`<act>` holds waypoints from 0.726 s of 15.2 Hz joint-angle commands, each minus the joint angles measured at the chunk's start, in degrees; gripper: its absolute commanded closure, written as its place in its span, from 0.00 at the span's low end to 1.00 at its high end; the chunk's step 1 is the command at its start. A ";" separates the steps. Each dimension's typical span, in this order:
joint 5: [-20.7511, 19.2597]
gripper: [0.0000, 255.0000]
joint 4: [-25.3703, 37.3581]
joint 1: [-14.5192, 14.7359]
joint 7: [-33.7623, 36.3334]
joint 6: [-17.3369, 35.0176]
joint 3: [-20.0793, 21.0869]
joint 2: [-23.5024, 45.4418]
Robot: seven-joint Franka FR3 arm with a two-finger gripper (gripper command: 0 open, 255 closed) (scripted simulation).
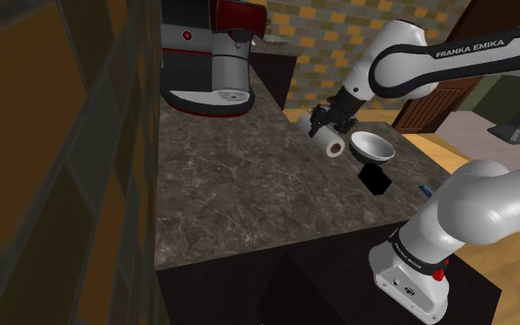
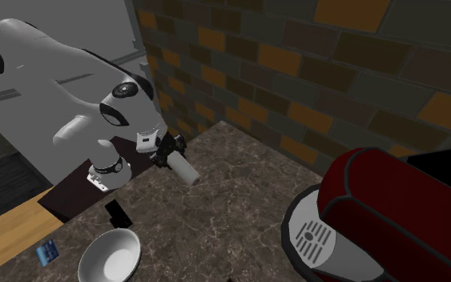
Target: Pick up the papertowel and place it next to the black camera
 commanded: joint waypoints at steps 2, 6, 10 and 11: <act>-2.08 1.00 -1.07 -2.74 -4.51 -1.59 -3.78 -2.01; -5.09 1.00 -0.72 -6.59 -10.72 -3.84 -9.12 -3.05; -5.58 1.00 -2.00 -7.21 -12.79 -1.42 -10.86 -1.69; -5.50 1.00 -2.49 -7.12 -13.02 -0.43 -11.04 -1.18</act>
